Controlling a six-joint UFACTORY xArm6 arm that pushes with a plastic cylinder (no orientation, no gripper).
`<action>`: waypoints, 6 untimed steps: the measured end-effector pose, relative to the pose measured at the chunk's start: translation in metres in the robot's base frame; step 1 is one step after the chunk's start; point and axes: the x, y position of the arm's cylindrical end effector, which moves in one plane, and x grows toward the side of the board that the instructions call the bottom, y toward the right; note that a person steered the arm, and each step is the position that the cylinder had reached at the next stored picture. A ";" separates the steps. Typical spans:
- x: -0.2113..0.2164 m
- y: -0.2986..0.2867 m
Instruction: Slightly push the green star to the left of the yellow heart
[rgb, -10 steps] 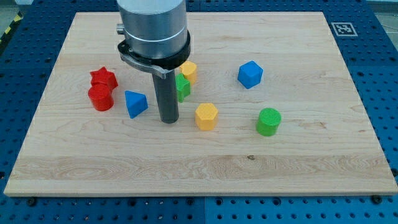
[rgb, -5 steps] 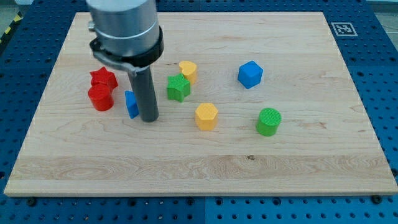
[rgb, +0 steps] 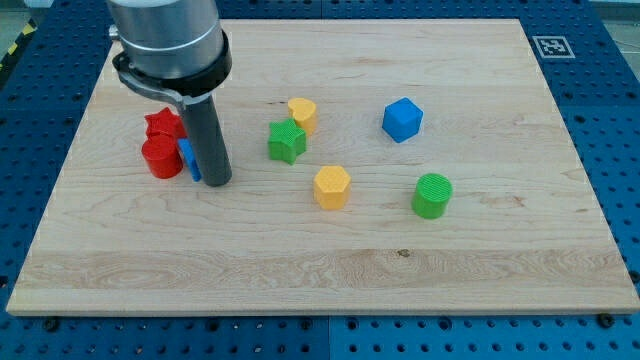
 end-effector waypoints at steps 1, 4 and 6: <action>0.011 0.034; 0.030 0.070; 0.033 0.070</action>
